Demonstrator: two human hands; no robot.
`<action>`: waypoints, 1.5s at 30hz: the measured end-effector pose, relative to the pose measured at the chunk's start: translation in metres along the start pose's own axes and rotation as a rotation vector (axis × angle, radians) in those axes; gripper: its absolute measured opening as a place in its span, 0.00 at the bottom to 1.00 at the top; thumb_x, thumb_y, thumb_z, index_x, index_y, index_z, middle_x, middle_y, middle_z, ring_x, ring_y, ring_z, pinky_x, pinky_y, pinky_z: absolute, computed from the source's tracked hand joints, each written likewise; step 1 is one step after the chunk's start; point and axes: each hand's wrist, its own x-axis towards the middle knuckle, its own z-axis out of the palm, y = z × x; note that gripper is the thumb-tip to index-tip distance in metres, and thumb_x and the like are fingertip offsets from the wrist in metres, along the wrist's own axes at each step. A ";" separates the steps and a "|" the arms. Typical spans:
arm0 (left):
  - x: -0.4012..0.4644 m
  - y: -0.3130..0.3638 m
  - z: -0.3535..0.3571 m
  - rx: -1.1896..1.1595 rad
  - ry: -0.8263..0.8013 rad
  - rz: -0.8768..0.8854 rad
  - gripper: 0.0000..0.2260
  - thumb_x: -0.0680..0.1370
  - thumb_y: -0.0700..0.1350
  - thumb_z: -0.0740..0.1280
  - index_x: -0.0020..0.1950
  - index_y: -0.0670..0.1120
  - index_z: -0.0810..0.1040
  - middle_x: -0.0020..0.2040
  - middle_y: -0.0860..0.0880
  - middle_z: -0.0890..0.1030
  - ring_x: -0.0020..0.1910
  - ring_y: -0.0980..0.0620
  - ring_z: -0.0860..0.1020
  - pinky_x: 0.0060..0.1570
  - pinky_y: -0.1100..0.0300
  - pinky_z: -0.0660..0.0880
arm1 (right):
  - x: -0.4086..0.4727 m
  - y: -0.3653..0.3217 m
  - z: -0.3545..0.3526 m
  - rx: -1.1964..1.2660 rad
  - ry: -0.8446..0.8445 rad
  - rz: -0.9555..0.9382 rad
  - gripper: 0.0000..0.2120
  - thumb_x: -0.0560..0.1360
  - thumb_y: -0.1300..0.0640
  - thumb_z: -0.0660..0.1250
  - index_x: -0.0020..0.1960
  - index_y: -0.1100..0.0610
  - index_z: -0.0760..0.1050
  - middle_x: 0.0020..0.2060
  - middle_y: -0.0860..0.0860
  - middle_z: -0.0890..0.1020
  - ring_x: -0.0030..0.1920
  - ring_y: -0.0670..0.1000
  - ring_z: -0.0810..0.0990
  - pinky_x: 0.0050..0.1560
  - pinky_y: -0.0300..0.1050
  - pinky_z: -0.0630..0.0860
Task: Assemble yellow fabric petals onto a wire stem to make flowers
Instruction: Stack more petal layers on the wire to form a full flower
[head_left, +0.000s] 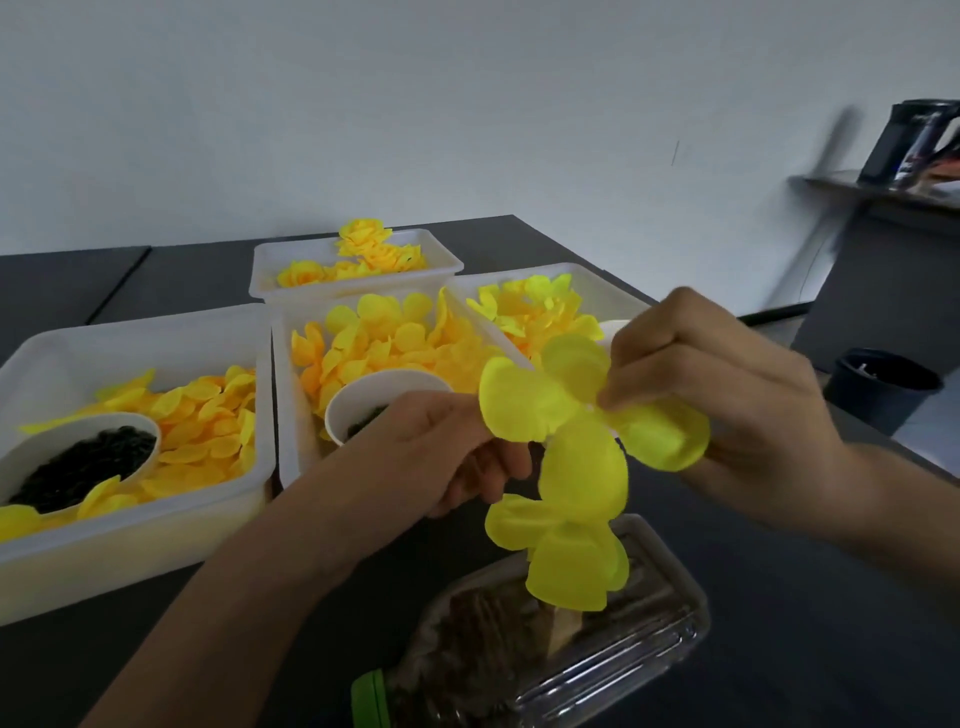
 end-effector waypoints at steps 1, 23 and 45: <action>-0.001 0.000 0.001 -0.003 -0.043 -0.018 0.22 0.68 0.64 0.62 0.25 0.49 0.80 0.23 0.49 0.76 0.20 0.54 0.70 0.21 0.66 0.64 | -0.004 0.000 0.000 -0.009 -0.008 -0.009 0.07 0.75 0.65 0.66 0.41 0.67 0.79 0.39 0.60 0.76 0.39 0.59 0.76 0.40 0.51 0.71; -0.043 0.019 0.010 0.071 -0.023 0.220 0.15 0.69 0.58 0.63 0.37 0.50 0.84 0.28 0.51 0.79 0.26 0.59 0.69 0.27 0.68 0.68 | -0.020 0.002 -0.008 0.916 -0.248 1.245 0.32 0.67 0.30 0.52 0.35 0.61 0.72 0.26 0.59 0.74 0.21 0.52 0.62 0.23 0.39 0.58; -0.045 0.023 -0.004 0.189 -0.157 0.201 0.18 0.77 0.55 0.64 0.34 0.46 0.83 0.25 0.51 0.78 0.24 0.64 0.72 0.29 0.76 0.67 | -0.028 -0.014 -0.017 0.949 -0.233 1.140 0.18 0.73 0.45 0.62 0.31 0.57 0.72 0.26 0.55 0.71 0.27 0.50 0.63 0.26 0.37 0.62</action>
